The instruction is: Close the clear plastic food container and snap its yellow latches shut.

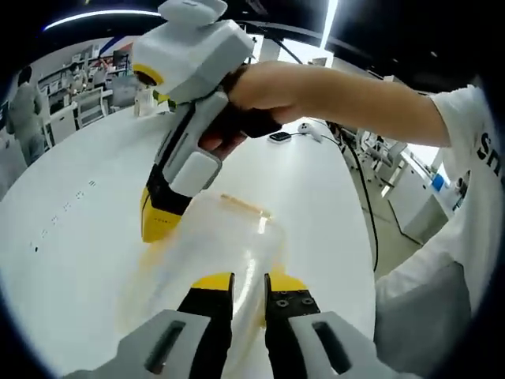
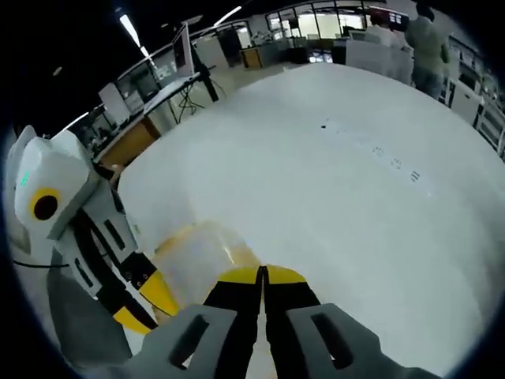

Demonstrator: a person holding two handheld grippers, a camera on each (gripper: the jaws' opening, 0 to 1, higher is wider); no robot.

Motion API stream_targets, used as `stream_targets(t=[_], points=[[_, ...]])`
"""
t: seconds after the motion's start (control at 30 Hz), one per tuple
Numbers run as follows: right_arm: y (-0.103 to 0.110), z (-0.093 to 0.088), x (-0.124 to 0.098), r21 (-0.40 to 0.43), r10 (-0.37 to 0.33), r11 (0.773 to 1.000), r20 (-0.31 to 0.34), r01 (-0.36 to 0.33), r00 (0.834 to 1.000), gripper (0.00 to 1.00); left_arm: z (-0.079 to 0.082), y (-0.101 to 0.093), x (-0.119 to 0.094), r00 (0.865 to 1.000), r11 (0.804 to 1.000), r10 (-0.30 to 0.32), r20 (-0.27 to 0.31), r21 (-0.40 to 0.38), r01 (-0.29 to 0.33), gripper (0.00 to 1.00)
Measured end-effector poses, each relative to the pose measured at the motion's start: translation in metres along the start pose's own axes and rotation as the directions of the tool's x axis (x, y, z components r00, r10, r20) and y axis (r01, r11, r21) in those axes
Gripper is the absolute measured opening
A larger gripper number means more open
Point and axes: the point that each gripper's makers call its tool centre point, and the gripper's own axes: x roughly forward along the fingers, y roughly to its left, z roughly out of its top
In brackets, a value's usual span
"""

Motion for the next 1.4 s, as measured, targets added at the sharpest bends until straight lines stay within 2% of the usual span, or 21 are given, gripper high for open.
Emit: stream_targets(t=[0.07,0.13,0.17,0.2,0.27,0.3,0.4,0.5,0.53,0.63,0.77,0.8,0.83,0.9,0.93,1.0,1.1,1.23,1.3,1.37,1.4], points=[[-0.001,-0.001,-0.002,0.007,-0.003,1.000,0.000,0.003,1.000,0.00,0.001,-0.001,0.000,1.000,1.000,-0.002,-0.002,0.013,0.002,0.09],[-0.003,0.004,-0.007,-0.020,-0.004,1.000,0.013,0.005,1.000,0.01,0.002,-0.003,0.000,1.000,0.998,0.003,-0.002,0.063,-0.003,0.19],[0.002,0.007,-0.010,-0.059,0.019,0.998,0.024,-0.018,1.000,0.03,0.003,-0.001,0.000,1.000,0.994,0.021,-0.001,0.108,-0.021,0.25],[0.005,0.008,-0.012,-0.076,0.034,0.997,0.026,-0.032,0.999,0.07,0.003,-0.001,0.001,0.999,0.980,0.036,-0.008,0.194,-0.033,0.32],[0.013,0.008,-0.016,-0.118,0.071,0.991,0.012,-0.069,0.997,0.11,-0.003,-0.006,0.004,0.999,0.961,0.033,-0.029,0.276,-0.023,0.34],[0.016,0.006,-0.017,-0.131,0.082,0.988,0.000,-0.081,0.997,0.15,0.002,-0.006,0.005,0.999,0.949,0.042,0.002,0.314,-0.041,0.34],[0.021,-0.003,-0.019,-0.181,0.112,0.976,-0.076,-0.124,0.991,0.23,-0.001,-0.007,0.007,0.998,0.949,0.057,-0.022,0.313,-0.047,0.35],[0.018,-0.015,-0.019,-0.259,0.067,0.959,-0.169,-0.110,0.983,0.23,-0.003,-0.007,0.007,0.997,0.928,0.068,-0.030,0.370,-0.053,0.35],[0.019,-0.016,-0.018,-0.282,0.067,0.952,-0.180,-0.117,0.981,0.24,-0.004,-0.008,0.007,0.997,0.927,0.068,-0.029,0.371,-0.053,0.36],[0.026,-0.016,-0.015,-0.274,0.094,0.950,-0.202,-0.149,0.975,0.28,-0.004,-0.008,0.007,0.997,0.928,0.069,-0.022,0.369,-0.056,0.36],[0.024,-0.019,-0.011,-0.317,0.089,0.932,-0.270,-0.175,0.959,0.30,-0.007,-0.008,0.007,0.995,0.888,0.095,-0.036,0.454,-0.069,0.36],[0.025,-0.023,-0.010,-0.317,0.092,0.929,-0.302,-0.191,0.949,0.31,-0.008,-0.008,0.007,0.994,0.880,0.101,-0.037,0.469,-0.072,0.36],[0.024,-0.023,-0.008,-0.325,0.088,0.926,-0.308,-0.192,0.947,0.32,-0.009,-0.008,0.007,0.994,0.873,0.104,-0.039,0.483,-0.073,0.36],[0.023,-0.025,-0.006,-0.324,0.081,0.925,-0.338,-0.197,0.938,0.33,-0.011,-0.007,0.007,0.992,0.841,0.119,-0.044,0.535,-0.077,0.36],[0.024,-0.023,-0.006,-0.321,0.086,0.925,-0.339,-0.202,0.937,0.33,-0.011,-0.007,0.007,0.991,0.835,0.124,-0.043,0.544,-0.081,0.36],[0.024,-0.024,-0.006,-0.325,0.085,0.922,-0.362,-0.211,0.928,0.33,-0.011,-0.006,0.007,0.990,0.834,0.136,-0.040,0.545,-0.093,0.33],[0.026,-0.026,-0.005,-0.346,0.083,0.908,-0.405,-0.236,0.911,0.33,-0.010,-0.005,0.007,0.989,0.842,0.142,-0.036,0.530,-0.102,0.33],[0.026,-0.026,-0.003,-0.341,0.078,0.905,-0.452,-0.253,0.889,0.33,-0.012,-0.005,0.007,0.988,0.836,0.152,-0.041,0.538,-0.107,0.33],[0.025,-0.027,-0.002,-0.327,0.074,0.910,-0.479,-0.255,0.875,0.33,-0.012,-0.005,0.008,0.983,0.826,0.174,-0.056,0.552,-0.115,0.33],[0.025,-0.027,-0.002,-0.323,0.070,0.911,-0.494,-0.258,0.867,0.33,-0.014,-0.004,0.009,0.978,0.797,0.194,-0.070,0.592,-0.116,0.33],[0.025,-0.027,-0.002,-0.331,0.060,0.908,-0.504,-0.257,0.861,0.33,-0.015,-0.005,0.009,0.979,0.799,0.193,-0.069,0.590,-0.116,0.33]])
